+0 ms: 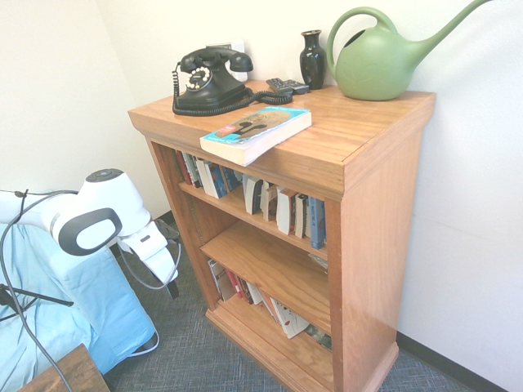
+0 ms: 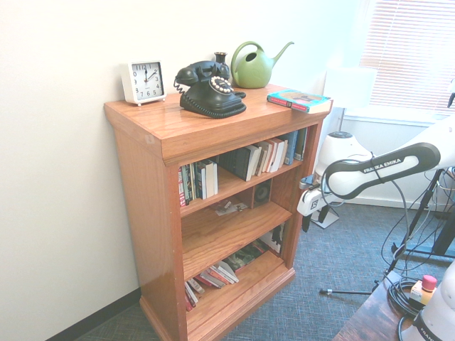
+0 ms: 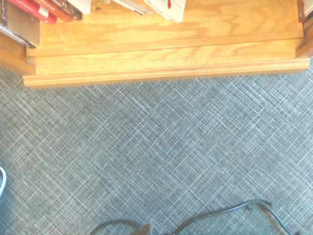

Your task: Organize the shelf

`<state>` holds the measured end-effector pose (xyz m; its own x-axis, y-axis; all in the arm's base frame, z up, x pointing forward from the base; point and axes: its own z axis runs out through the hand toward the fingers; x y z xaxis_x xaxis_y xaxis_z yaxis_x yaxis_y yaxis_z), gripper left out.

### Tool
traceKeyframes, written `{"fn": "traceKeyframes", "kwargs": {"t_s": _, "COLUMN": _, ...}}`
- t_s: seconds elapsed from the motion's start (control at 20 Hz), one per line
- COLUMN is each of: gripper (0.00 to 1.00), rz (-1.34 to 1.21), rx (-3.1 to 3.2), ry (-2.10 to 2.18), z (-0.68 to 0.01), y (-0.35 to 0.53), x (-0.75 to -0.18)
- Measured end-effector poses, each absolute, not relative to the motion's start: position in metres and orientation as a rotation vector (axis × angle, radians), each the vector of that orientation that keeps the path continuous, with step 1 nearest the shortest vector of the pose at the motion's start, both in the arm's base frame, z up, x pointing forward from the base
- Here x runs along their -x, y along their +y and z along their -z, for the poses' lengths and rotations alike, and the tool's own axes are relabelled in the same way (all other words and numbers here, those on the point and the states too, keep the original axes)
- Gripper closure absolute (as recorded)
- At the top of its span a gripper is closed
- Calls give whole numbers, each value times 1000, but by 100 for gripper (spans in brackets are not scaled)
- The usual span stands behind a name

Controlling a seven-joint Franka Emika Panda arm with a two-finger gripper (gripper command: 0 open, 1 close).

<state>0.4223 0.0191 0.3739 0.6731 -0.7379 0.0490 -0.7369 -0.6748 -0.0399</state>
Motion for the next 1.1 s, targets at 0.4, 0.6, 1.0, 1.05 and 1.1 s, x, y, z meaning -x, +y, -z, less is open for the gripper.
{"fn": "traceKeyframes", "kwargs": {"t_s": 0.4, "gripper": 0, "rz": 287, "rx": 2945, "ry": 1231, "z": -392, "y": -4, "x": -436}}
{"fn": "traceKeyframes", "kwargs": {"t_s": 0.6, "gripper": 0, "rz": 550, "rx": 3058, "ry": 1189, "z": -410, "y": -34, "x": -439}}
{"fn": "traceKeyframes", "kwargs": {"t_s": 1.0, "gripper": 0, "rz": 1160, "rx": 3235, "ry": 1037, "z": -484, "y": -76, "x": -423}}
{"fn": "traceKeyframes", "kwargs": {"t_s": 1.05, "gripper": 0, "rz": 1242, "rx": 3251, "ry": 1015, "z": -494, "y": -78, "x": -422}}
{"fn": "traceKeyframes", "kwargs": {"t_s": 1.1, "gripper": 0, "rz": 1325, "rx": 3264, "ry": 990, "z": -503, "y": -78, "x": -422}}
